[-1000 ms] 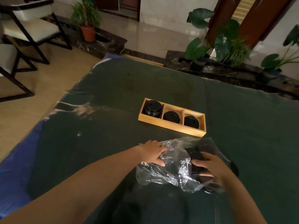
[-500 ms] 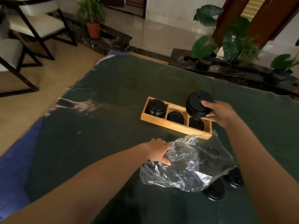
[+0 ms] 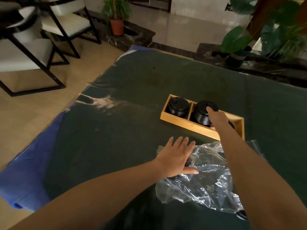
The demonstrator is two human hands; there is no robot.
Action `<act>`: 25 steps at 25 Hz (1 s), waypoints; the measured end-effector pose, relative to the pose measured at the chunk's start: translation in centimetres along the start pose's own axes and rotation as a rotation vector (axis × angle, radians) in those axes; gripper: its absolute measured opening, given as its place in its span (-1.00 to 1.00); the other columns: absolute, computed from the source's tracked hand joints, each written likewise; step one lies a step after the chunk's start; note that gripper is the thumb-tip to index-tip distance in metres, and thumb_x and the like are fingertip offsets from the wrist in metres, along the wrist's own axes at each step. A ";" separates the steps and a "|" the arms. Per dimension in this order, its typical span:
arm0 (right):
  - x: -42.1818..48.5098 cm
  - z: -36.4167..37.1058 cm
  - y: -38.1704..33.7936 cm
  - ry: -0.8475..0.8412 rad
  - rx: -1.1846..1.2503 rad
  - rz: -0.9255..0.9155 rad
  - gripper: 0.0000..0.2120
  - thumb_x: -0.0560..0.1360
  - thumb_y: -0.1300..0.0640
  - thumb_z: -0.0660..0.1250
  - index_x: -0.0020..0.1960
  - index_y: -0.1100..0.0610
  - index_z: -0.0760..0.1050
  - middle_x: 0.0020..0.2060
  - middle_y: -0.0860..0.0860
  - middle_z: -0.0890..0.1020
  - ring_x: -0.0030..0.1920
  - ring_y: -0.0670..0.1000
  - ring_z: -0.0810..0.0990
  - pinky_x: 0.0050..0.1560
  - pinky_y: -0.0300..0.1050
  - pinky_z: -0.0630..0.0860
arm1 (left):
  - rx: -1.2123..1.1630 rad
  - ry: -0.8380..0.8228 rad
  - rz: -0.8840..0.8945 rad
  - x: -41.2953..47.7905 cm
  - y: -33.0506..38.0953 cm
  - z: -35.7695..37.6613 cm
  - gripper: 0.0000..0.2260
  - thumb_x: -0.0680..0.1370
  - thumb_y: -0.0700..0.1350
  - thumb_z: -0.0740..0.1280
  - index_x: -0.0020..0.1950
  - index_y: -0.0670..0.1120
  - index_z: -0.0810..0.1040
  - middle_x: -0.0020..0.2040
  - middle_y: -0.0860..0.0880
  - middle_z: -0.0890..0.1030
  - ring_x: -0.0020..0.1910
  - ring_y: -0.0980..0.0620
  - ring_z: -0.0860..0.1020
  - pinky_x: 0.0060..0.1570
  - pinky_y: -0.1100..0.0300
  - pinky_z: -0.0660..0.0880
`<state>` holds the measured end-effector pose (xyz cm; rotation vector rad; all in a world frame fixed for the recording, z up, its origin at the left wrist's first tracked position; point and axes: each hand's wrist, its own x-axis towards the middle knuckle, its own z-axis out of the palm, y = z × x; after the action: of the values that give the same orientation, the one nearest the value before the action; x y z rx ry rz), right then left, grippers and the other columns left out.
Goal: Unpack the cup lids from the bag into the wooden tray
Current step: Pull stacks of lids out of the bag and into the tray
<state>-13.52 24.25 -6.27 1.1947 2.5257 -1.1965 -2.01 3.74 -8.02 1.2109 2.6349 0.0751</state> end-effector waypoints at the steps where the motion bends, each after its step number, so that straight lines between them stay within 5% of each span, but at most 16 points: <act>1: 0.1 0.1 -0.1 0.007 -0.131 -0.024 -0.33 0.54 -0.24 0.03 0.31 0.32 0.36 0.26 0.26 0.49 0.23 0.26 0.46 0.33 0.14 0.33 | 0.010 -0.009 -0.045 -0.4 0.2 0.2 -0.21 0.51 0.37 -0.01 0.51 -0.19 0.02 0.51 -0.29 0.18 0.46 -0.25 0.21 0.42 -0.22 0.18; 5: 0.0 0.6 0.0 0.071 -0.444 0.004 -0.34 0.53 -0.25 0.10 0.36 0.26 0.31 0.42 0.21 0.25 0.39 0.23 0.23 0.34 0.13 0.25 | 0.015 0.053 -0.101 -2.3 0.6 1.3 -0.31 0.53 0.34 -0.06 0.37 -0.21 0.26 0.33 -0.24 0.42 0.26 -0.22 0.41 0.25 -0.19 0.35; 10: -0.5 1.9 1.8 0.226 -0.521 -0.474 -0.57 0.59 0.02 0.15 0.43 0.04 0.20 0.40 0.19 0.25 0.37 0.24 0.25 0.31 0.21 0.32 | -0.084 -0.014 -0.043 -3.1 0.0 1.3 -0.16 0.40 0.46 0.12 0.44 -0.13 0.13 0.38 -0.18 0.34 0.33 -0.21 0.32 0.37 -0.34 0.14; 13: -0.3 2.7 2.5 0.239 -0.634 -0.491 -0.58 0.62 0.03 0.06 0.46 -0.01 0.14 0.41 0.17 0.25 0.38 0.24 0.26 0.31 0.20 0.33 | -0.126 -0.130 0.027 -3.2 -0.7 0.6 -0.01 0.31 0.41 0.33 0.50 -0.09 -0.01 0.44 -0.15 0.22 0.43 -0.20 0.16 0.39 -0.39 -0.03; 20: -1.7 -1.7 1.0 0.032 -0.297 -0.445 -0.51 0.60 -0.08 0.06 0.48 0.07 0.16 0.45 0.19 0.19 0.42 0.25 0.20 0.39 0.18 0.20 | -0.059 -0.212 0.079 -3.1 -1.2 -0.5 -0.08 0.35 0.13 0.49 0.49 -0.15 0.03 0.43 -0.20 0.24 0.40 -0.20 0.22 0.40 -0.24 0.17; 22: -5.0 -4.9 1.2 0.159 -0.111 -0.548 -0.59 0.60 0.02 0.15 0.39 0.15 0.33 0.35 0.18 0.39 0.32 0.15 0.41 0.34 0.01 0.33 | -0.054 -0.197 0.074 -3.3 -1.1 -0.3 -0.09 0.34 0.14 0.49 0.48 -0.16 0.07 0.41 -0.19 0.26 0.38 -0.19 0.25 0.39 -0.21 0.21; 25: -14.4 -8.5 5.4 0.458 0.216 -0.708 -0.82 0.54 0.07 0.16 0.02 -0.01 0.53 -0.15 -0.17 0.64 -0.16 -0.26 0.57 -0.14 -0.48 0.41 | -0.087 -0.190 0.077 -3.4 -1.1 -0.2 -0.10 0.34 0.14 0.49 0.48 -0.16 0.08 0.40 -0.18 0.27 0.38 -0.18 0.25 0.39 -0.20 0.21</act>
<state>2.01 23.39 1.96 0.6526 3.4126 -1.4882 -0.73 0.48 -7.33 1.2262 2.3975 0.0824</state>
